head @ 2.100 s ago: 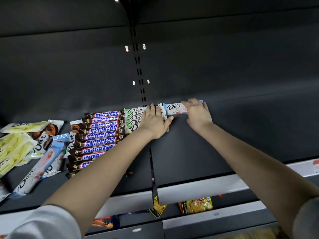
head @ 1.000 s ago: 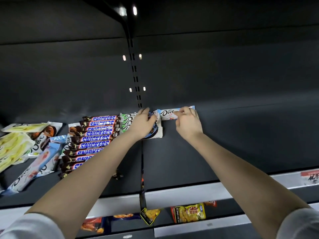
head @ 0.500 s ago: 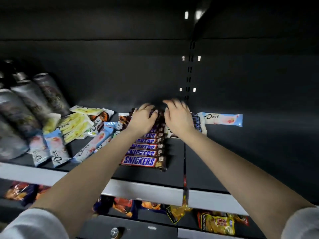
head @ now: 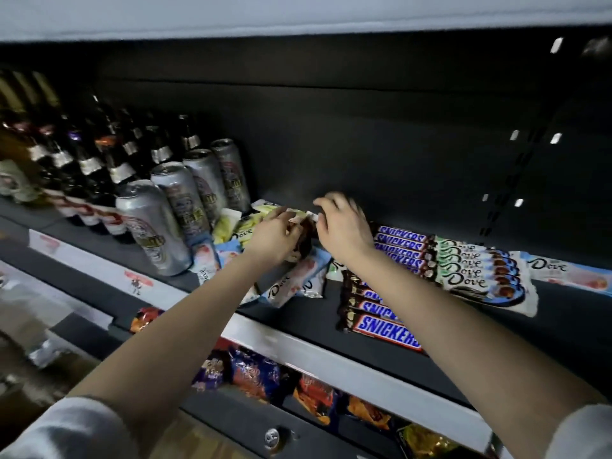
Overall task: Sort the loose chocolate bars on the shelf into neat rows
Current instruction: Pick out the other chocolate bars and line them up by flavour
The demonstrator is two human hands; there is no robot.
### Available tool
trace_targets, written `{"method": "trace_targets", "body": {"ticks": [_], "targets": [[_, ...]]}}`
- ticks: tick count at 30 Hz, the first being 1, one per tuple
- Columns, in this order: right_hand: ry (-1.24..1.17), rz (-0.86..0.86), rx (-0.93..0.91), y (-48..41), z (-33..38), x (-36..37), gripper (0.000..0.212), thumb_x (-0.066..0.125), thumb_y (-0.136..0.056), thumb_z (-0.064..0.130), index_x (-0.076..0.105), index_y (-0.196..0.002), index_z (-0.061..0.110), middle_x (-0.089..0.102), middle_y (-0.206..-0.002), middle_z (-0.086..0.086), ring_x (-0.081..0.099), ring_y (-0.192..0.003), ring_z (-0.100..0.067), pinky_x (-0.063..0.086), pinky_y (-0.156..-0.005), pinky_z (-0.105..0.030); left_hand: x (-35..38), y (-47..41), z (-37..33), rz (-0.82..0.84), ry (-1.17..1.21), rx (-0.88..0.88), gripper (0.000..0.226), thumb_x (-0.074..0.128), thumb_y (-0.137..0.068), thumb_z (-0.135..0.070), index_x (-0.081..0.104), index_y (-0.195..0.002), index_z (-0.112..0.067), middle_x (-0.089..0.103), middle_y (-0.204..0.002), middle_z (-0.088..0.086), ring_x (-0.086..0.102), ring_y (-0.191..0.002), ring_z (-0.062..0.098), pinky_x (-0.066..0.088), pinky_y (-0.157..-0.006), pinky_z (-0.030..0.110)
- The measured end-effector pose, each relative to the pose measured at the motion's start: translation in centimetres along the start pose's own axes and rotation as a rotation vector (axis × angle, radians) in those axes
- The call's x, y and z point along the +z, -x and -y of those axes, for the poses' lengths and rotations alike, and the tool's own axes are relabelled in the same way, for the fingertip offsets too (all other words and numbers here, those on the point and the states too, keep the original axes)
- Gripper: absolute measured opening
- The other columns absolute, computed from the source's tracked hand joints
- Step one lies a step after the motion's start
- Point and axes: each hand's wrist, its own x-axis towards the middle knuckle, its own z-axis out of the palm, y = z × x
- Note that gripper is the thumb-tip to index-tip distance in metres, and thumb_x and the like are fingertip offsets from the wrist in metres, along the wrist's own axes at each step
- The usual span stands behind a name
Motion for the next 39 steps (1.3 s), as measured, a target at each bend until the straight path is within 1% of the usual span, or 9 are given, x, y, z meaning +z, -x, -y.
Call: {"method": "trace_targets", "body": {"ticks": [3,9,17,20,24,27,29,35,39], "targets": [[0.007,0.065,-0.027,-1.0,1.8,1.3,0.036,0.047,-0.089,0.018,0.054,-0.125,0.017,0.048,-0.128,-0.005,0.045,-0.113,-0.028,0.035,-0.1,-0.041,-1.2,0.2,2.6,0.027,-0.007,-0.058,0.051,0.048,-0.089,-0.033,0.046,-0.134,-0.009,0.035,-0.148,0.01,0.034,-0.135,0.027,0.024,-0.11,0.03],[0.025,0.226,-0.075,-1.5,4.3,3.7,0.038,0.046,-0.089,0.015,0.052,-0.127,0.017,0.042,-0.132,-0.003,0.041,-0.117,-0.027,0.036,-0.1,-0.038,-2.5,1.3,7.0,0.065,-0.002,-0.113,0.047,0.053,-0.09,-0.022,0.046,-0.134,-0.01,0.035,-0.147,0.008,0.038,-0.131,0.024,0.032,-0.106,0.028],[0.016,0.281,-0.07,-1.0,5.5,5.0,0.038,0.045,-0.089,0.013,0.053,-0.126,0.018,0.042,-0.132,-0.004,0.041,-0.12,-0.028,0.034,-0.103,-0.042,-2.6,2.3,8.2,0.099,-0.03,-0.152,0.047,0.051,-0.088,-0.027,0.047,-0.134,-0.021,0.031,-0.149,0.001,0.04,-0.129,0.026,0.039,-0.103,0.044],[0.02,0.306,-0.071,-0.7,5.4,4.8,0.038,0.045,-0.089,0.012,0.053,-0.125,0.017,0.042,-0.132,-0.004,0.04,-0.12,-0.028,0.032,-0.104,-0.041,-2.5,2.4,7.8,0.101,-0.04,-0.144,0.047,0.053,-0.089,-0.031,0.047,-0.134,-0.02,0.032,-0.149,0.001,0.036,-0.132,0.026,0.034,-0.107,0.039],[0.037,0.329,-0.076,-0.2,5.1,4.3,0.033,0.044,-0.089,0.012,0.057,-0.118,0.018,0.046,-0.123,-0.003,0.04,-0.118,-0.024,0.031,-0.104,-0.036,-2.2,3.3,6.0,0.096,-0.02,0.005,0.033,0.055,-0.086,-0.035,0.062,-0.113,-0.017,0.057,-0.118,0.007,0.05,-0.115,0.023,0.042,-0.095,0.032],[0.038,0.324,-0.057,0.1,4.6,3.8,0.033,0.043,-0.089,0.011,0.058,-0.117,0.02,0.048,-0.124,-0.002,0.039,-0.12,-0.023,0.031,-0.102,-0.034,-1.6,4.0,4.5,0.16,-0.065,0.08,0.054,0.042,-0.07,-0.054,0.063,-0.104,-0.018,0.061,-0.099,0.006,0.053,-0.107,0.025,0.046,-0.089,0.037],[0.044,0.324,-0.048,0.4,4.1,3.4,0.033,0.043,-0.09,0.011,0.058,-0.117,0.02,0.048,-0.125,-0.001,0.04,-0.121,-0.022,0.031,-0.101,-0.033,-1.1,4.2,4.0,0.191,-0.101,0.093,0.061,0.038,-0.065,-0.06,0.061,-0.107,-0.023,0.06,-0.102,0.003,0.053,-0.106,0.025,0.045,-0.091,0.04],[0.046,0.341,-0.031,1.3,2.5,1.9,0.035,0.045,-0.085,0.007,0.06,-0.114,0.02,0.05,-0.126,-0.001,0.041,-0.118,-0.023,0.035,-0.098,-0.032,-0.3,5.2,2.7,0.26,-0.142,0.118,0.066,0.053,-0.068,-0.066,0.056,-0.121,-0.026,0.059,-0.113,0.001,0.051,-0.108,0.023,0.046,-0.09,0.038],[0.053,0.422,-0.062,2.5,1.4,1.1,0.033,0.046,-0.087,0.01,0.061,-0.115,0.02,0.051,-0.126,-0.002,0.046,-0.116,-0.025,0.038,-0.096,-0.033,0.6,6.0,2.1,0.265,-0.151,0.085,0.064,0.064,-0.072,-0.058,0.054,-0.123,-0.02,0.061,-0.114,0.005,0.052,-0.111,0.023,0.046,-0.089,0.036]]}}
